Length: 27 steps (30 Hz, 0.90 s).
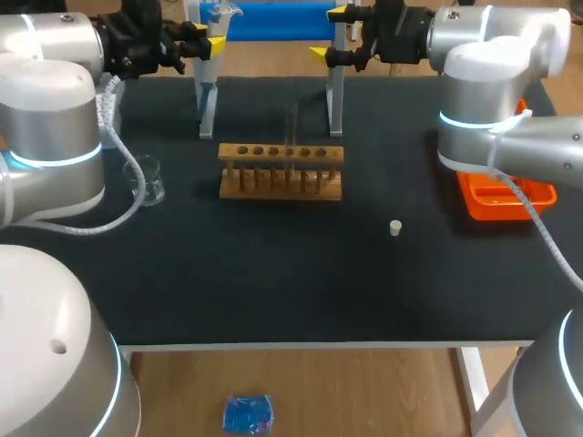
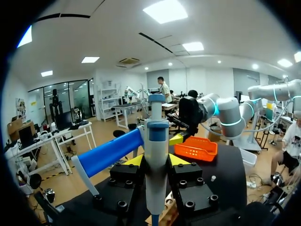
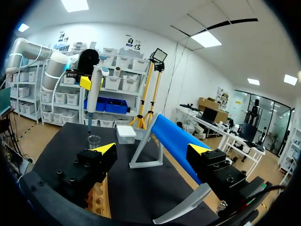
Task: Invert the test tube, pick up the pipette, mount the tip to pipette, aspirate from beaker and dispense into the tube, eject the tip, return the pipette, and cap with the stopper.
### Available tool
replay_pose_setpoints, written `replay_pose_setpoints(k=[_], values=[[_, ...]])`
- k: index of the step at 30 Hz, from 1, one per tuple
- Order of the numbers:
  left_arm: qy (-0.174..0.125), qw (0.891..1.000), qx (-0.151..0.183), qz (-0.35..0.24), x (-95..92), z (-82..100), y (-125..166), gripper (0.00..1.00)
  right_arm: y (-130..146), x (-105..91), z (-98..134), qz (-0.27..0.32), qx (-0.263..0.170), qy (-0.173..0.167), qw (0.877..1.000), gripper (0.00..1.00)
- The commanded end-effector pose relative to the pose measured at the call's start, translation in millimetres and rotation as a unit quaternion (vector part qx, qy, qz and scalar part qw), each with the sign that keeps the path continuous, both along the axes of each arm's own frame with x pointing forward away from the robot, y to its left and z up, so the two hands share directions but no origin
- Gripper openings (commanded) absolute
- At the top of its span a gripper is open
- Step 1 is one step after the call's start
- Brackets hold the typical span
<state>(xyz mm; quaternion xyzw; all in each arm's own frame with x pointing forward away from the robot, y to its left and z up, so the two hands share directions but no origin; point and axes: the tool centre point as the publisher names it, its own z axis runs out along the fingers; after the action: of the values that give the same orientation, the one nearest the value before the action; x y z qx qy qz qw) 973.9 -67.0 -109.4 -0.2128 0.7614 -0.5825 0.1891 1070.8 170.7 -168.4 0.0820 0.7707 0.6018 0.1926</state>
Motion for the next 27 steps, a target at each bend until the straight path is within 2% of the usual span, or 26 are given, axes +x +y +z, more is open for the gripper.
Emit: replay_pose_setpoints(k=[1, 2, 6, 10, 12, 14, 18, 27], values=[[0.005, 1.0, 0.005, -0.005, 1.5, 2.1, 1.8, 0.0, -0.6, -0.5, 0.0, 0.0, 0.0, 0.0, 1.0, 1.0], [0.005, 1.0, 0.005, -0.005, 1.5, 2.1, 1.8, 0.0, -0.6, -0.5, 0.0, 0.0, 0.0, 0.0, 1.0, 1.0], [-0.002, 0.999, 0.032, 0.017, 35.6, -4.2, 6.0, 0.0, -0.6, -0.5, 0.0, 0.0, 0.0, 0.0, 1.0, 1.0], [0.001, 0.998, 0.043, 0.041, 70.6, -9.1, 8.3, 0.0, -0.6, -0.5, 0.0, 0.0, 0.0, 0.0, 1.0, 1.0], [-0.003, 0.998, 0.042, 0.044, 83.7, -8.8, 7.9, 0.0, -0.6, -0.5, 0.0, 0.0, 0.0, 0.0, 1.0, 1.0], [0.006, 0.997, 0.046, 0.059, 95.3, -12.0, 8.9, 0.0, -0.6, -0.5, 0.0, 0.0, 0.0, 0.0, 1.0, 1.0], [0.017, 0.996, 0.049, 0.076, 107.9, -15.6, 7.1, 0.0, -0.6, -0.5, 0.0, 0.0, 0.0, 0.0, 1.0, 1.0], [0.042, 0.989, 0.039, 0.134, 118.5, -32.6, 8.2, 0.0, -0.6, -0.5, 0.0, 0.0, 0.0, 0.0, 1.0, 1.0]])
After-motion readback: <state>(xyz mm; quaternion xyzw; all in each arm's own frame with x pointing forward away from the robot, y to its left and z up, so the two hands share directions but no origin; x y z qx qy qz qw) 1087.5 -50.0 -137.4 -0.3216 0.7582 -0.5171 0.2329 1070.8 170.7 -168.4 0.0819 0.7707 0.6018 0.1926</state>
